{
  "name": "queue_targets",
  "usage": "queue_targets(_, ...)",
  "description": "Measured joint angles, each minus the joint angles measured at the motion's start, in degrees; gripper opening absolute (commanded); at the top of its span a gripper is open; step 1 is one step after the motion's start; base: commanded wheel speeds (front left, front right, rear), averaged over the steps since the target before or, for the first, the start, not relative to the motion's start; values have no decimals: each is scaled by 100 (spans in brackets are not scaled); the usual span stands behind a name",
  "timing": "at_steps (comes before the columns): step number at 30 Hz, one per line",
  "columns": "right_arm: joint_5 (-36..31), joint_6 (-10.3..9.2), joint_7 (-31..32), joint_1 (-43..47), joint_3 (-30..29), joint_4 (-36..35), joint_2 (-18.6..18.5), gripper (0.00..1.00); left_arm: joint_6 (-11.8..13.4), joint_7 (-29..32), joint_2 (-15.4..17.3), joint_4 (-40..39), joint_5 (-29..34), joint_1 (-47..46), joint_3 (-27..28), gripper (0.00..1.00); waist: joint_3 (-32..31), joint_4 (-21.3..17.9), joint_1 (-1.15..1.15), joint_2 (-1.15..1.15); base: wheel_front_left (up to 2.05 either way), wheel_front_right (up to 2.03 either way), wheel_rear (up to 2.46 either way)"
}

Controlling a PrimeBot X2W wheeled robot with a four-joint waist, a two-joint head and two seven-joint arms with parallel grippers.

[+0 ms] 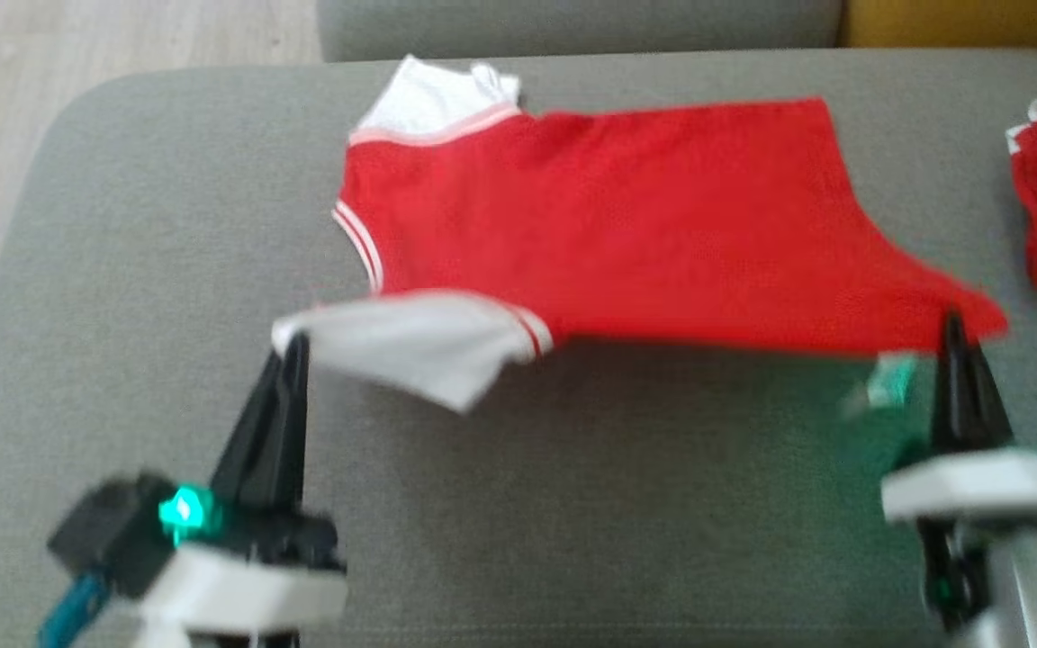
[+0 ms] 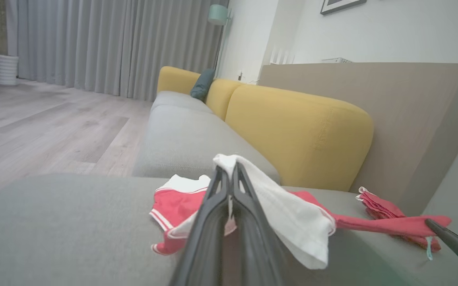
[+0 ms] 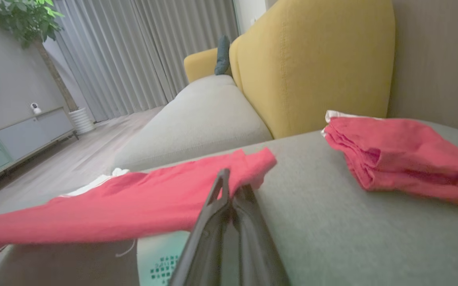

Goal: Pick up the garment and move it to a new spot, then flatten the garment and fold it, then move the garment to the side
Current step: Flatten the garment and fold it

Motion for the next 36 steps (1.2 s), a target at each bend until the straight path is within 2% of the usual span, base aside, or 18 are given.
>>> queue_targets(6,209,0,411,1426,-155,-1167,73,0,162,3,-52,-352,-136,1070,-64,0,15,68,0,0,0,0,0)
queue_targets(11,404,0,611,1809,-146,-1389,77,0,167,11,-149,-149,-311,1356,-216,0,95,10,0,0,0,0,0)
queue_targets(17,438,0,627,1784,1,-1107,78,0,42,11,-154,415,-360,1108,-246,0,159,-39,0,0,0,0,0)
queue_targets(27,510,0,433,1257,46,-275,80,0,-123,9,-242,1556,-356,-70,-339,0,192,-3,0,0,0,0,0)
queue_targets(36,523,0,212,140,77,501,77,0,-270,1,-209,2709,-99,-1416,-300,0,416,-53,1,0,0,0,0)
